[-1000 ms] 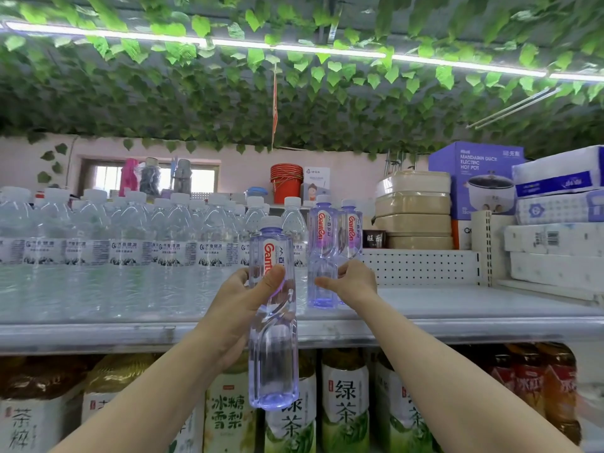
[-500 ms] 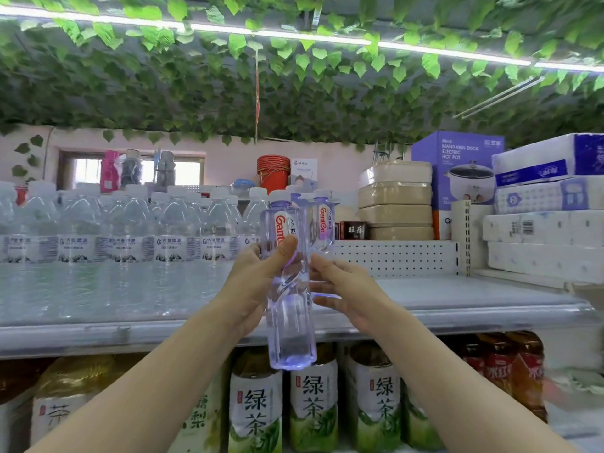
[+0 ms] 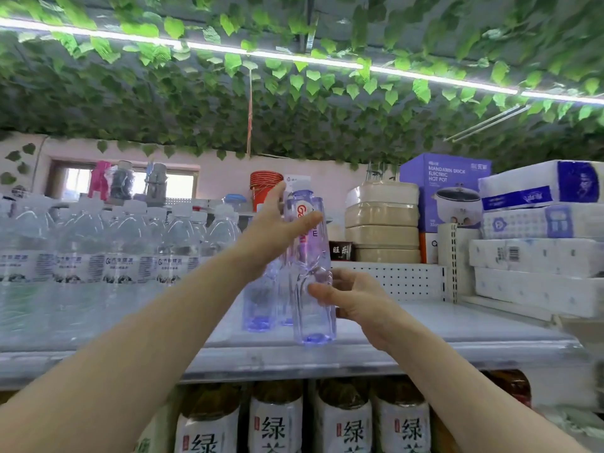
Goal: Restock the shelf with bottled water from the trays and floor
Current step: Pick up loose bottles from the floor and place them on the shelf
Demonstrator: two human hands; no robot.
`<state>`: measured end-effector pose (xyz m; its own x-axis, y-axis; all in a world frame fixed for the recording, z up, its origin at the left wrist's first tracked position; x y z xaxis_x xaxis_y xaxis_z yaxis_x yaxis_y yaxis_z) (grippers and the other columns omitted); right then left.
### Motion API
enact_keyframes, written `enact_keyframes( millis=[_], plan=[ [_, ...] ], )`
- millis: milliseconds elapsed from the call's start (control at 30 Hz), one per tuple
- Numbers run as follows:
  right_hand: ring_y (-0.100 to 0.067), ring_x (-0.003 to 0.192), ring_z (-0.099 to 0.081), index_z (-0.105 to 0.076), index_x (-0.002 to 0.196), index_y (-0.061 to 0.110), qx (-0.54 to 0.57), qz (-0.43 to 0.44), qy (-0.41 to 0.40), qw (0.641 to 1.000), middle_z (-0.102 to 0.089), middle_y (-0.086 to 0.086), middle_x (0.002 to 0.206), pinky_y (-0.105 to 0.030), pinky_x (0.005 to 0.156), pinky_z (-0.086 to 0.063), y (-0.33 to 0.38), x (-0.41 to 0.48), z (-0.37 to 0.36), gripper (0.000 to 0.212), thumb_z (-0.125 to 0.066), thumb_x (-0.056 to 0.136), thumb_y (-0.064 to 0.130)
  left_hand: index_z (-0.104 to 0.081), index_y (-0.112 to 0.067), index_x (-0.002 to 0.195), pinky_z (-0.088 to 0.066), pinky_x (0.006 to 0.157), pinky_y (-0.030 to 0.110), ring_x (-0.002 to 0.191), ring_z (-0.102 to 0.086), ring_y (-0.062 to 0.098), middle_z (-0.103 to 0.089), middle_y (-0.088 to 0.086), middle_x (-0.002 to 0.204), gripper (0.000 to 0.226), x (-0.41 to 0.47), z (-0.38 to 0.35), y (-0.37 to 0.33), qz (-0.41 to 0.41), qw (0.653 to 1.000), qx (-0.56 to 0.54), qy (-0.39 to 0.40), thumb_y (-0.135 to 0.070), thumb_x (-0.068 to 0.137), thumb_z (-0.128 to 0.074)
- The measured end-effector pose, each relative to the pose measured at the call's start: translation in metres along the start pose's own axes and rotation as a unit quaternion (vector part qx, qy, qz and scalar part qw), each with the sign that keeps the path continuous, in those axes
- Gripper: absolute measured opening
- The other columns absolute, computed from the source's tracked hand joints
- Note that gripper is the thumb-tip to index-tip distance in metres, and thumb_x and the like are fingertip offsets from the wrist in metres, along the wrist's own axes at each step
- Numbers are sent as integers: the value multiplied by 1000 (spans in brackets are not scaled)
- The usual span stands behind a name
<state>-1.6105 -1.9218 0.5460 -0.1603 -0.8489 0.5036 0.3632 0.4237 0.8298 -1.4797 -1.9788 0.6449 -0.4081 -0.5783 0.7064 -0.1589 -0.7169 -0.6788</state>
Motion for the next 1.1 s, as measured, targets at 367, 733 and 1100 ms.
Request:
enact_keyframes(
  millis=[367,733,1100],
  plan=[
    [-7,80,-72,-74,106,11,16,-28,5,999,-78,2,90,-33,81,-59,-34,47,0,23,-81,86,21,-44,-34,142,-45,107,44,127,-48,19,-53,3,139,79,69,-4,-2,-64,943,308,111,-47,75,-83],
    [-18,99,-75,-71,112,12,28,-52,24,998,-78,-2,103,-39,90,-60,-60,70,-11,27,-80,87,19,-43,-33,138,-44,106,47,120,-53,20,-60,-1,121,93,82,8,26,-63,910,400,93,-67,61,-80],
    [-21,101,-74,-69,114,7,31,-57,19,998,-76,-11,110,-36,85,-62,-70,85,-14,32,-81,86,16,-38,-34,141,-38,107,49,124,-46,23,-52,-8,112,88,85,7,29,-73,884,451,98,-54,69,-84]
  ],
)
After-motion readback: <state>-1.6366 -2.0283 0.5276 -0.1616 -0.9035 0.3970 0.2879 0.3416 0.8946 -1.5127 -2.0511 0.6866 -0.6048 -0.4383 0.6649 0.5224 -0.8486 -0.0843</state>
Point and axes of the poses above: each hand's wrist, its own x-axis towards the middle knuckle, its own z-axis out of the back of the hand, y = z × x, the point moved 10 cm from there along x, towards the middle knuckle
